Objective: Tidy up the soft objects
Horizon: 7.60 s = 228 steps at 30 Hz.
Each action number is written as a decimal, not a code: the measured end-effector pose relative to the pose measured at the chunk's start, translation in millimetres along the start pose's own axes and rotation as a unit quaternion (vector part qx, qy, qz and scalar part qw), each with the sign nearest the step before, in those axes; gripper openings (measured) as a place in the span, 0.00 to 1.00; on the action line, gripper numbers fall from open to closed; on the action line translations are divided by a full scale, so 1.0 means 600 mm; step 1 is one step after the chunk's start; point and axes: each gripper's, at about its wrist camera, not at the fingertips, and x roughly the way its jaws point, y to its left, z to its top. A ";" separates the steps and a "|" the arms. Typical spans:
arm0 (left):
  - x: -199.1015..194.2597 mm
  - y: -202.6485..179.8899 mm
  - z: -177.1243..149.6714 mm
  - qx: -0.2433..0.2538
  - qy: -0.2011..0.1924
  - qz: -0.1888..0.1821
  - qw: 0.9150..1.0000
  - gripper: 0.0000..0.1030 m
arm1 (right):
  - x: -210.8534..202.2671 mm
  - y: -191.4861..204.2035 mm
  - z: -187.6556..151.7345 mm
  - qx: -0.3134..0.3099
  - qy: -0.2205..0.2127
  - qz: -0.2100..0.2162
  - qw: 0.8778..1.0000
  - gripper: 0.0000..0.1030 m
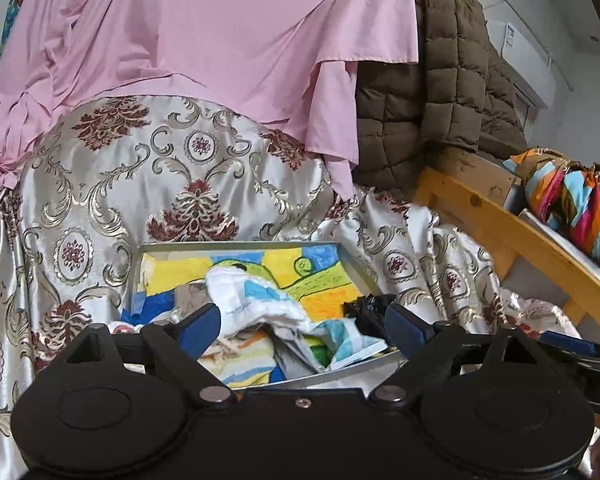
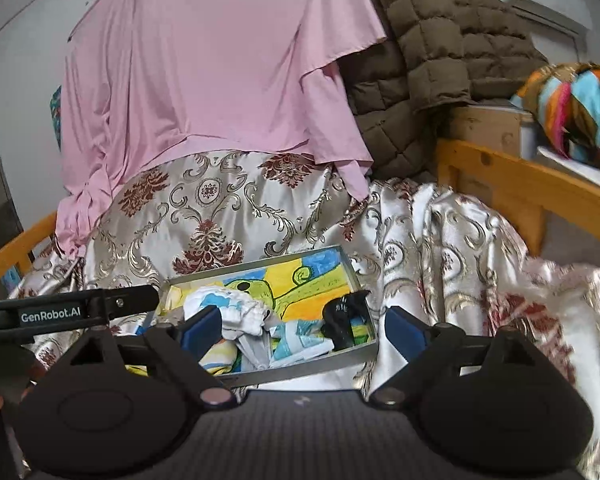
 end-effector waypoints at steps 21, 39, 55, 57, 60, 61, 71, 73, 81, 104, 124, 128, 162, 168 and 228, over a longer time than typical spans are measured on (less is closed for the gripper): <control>0.174 0.069 -0.042 -0.035 -0.043 0.008 0.998 0.98 | 0.075 0.017 -0.078 0.047 -0.117 -0.065 0.990 1.00; 0.222 0.094 -0.058 -0.062 -0.051 0.023 0.997 0.99 | 0.178 0.019 -0.067 0.056 -0.071 -0.041 0.995 1.00; 0.229 0.092 -0.105 -0.019 -0.070 0.004 0.997 0.99 | 0.233 -0.004 -0.054 0.109 -0.017 -0.008 0.994 1.00; 0.231 0.091 -0.105 -0.025 -0.070 -0.001 0.997 0.99 | 0.236 -0.005 -0.056 0.117 -0.014 -0.007 0.993 1.00; 0.236 0.093 -0.104 -0.040 -0.071 -0.011 0.997 0.99 | 0.238 -0.008 -0.056 0.121 -0.009 -0.010 0.993 1.00; 0.240 0.094 -0.103 -0.041 -0.065 -0.015 0.997 0.99 | 0.238 -0.009 -0.056 0.122 -0.008 -0.012 0.992 1.00; 0.215 0.086 -0.079 -0.030 -0.066 -0.031 0.997 0.99 | 0.219 -0.017 -0.044 0.134 -0.004 -0.019 0.991 1.00; 0.206 0.089 -0.064 -0.040 -0.086 -0.034 0.995 0.99 | 0.211 -0.020 -0.038 0.138 -0.012 -0.020 0.990 1.00; 0.255 0.090 -0.016 -0.082 -0.103 -0.028 0.991 0.99 | 0.212 -0.027 -0.038 0.145 -0.012 -0.027 0.989 1.00; 0.235 0.140 -0.056 -0.157 -0.101 -0.043 0.982 0.99 | 0.212 -0.020 -0.050 0.135 0.012 -0.038 0.990 1.00; 0.021 0.098 -0.091 -0.086 -0.091 -0.020 0.992 0.99 | 0.086 0.010 -0.077 0.067 0.018 -0.060 0.996 1.00; -0.045 0.089 -0.120 -0.055 -0.084 -0.009 0.995 0.99 | 0.044 0.027 -0.084 0.035 0.011 -0.066 0.997 1.00; -0.362 0.051 -0.273 -0.078 -0.078 0.051 0.993 0.99 | -0.224 0.062 -0.213 -0.007 -0.008 -0.102 0.995 1.00; -0.379 0.043 -0.289 -0.066 -0.080 0.068 0.992 0.99 | -0.249 0.076 -0.230 -0.021 -0.010 -0.112 0.993 1.00; -0.388 0.055 -0.325 -0.078 -0.060 0.144 0.985 0.99 | -0.265 0.103 -0.274 -0.055 -0.004 -0.102 0.993 1.00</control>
